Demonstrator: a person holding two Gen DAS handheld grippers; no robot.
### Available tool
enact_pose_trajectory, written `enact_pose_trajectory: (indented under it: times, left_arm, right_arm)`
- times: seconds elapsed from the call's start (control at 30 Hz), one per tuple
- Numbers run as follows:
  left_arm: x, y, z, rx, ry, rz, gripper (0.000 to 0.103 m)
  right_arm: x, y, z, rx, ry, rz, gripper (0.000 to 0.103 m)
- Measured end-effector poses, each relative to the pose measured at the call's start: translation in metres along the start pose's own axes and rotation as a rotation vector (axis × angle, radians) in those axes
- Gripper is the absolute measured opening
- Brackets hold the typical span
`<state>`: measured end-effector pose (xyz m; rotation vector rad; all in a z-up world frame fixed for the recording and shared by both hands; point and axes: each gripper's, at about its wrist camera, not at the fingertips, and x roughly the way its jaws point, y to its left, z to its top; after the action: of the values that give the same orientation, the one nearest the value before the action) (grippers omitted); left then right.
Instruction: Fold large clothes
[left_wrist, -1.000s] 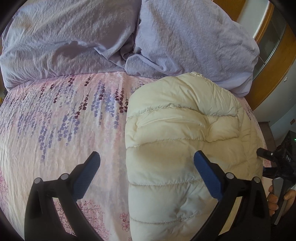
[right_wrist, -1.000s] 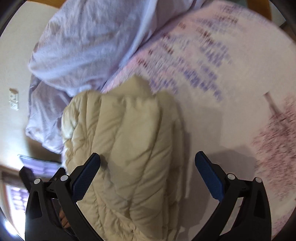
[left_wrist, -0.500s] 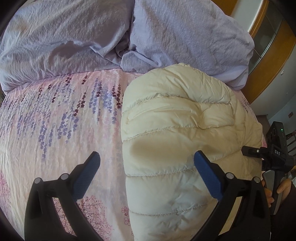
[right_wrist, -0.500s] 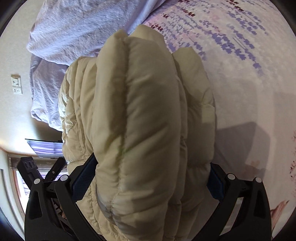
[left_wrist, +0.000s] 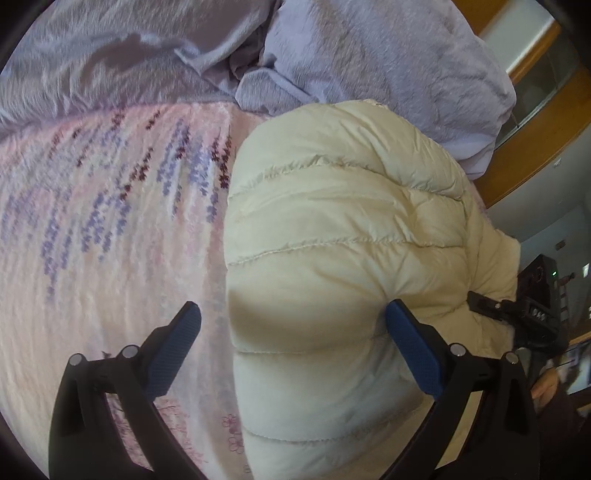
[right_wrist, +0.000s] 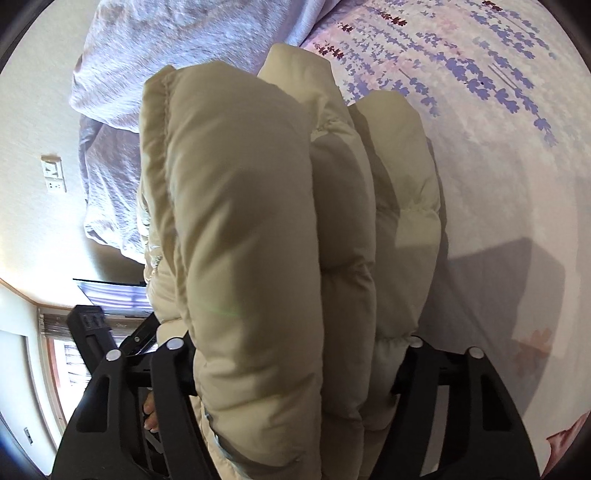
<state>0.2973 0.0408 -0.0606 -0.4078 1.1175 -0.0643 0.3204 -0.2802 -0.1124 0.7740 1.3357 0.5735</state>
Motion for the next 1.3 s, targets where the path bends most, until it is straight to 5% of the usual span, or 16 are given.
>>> enact_pose_trajectory:
  times: [0.13, 0.57, 1.0, 1.3]
  left_arm:
    - [0.009, 0.008, -0.001, -0.061, 0.029, -0.108, 0.079]
    - [-0.01, 0.016, 0.001, -0.09, -0.022, -0.203, 0.032]
    - [-0.072, 0.056, 0.03, -0.134, -0.177, -0.156, 0.025]
    - [-0.079, 0.1, 0.043, -0.194, -0.199, -0.065, 0.025]
  right_arm:
    - [-0.012, -0.006, 0.004, 0.003, -0.008, 0.015, 0.061]
    - [-0.014, 0.014, 0.021, -0.035, -0.034, 0.043, 0.044]
    - [0.037, 0.093, 0.053, -0.149, 0.023, 0.103, 0.04]
    - [0.074, 0.128, 0.063, -0.209, 0.071, 0.067, 0.04]
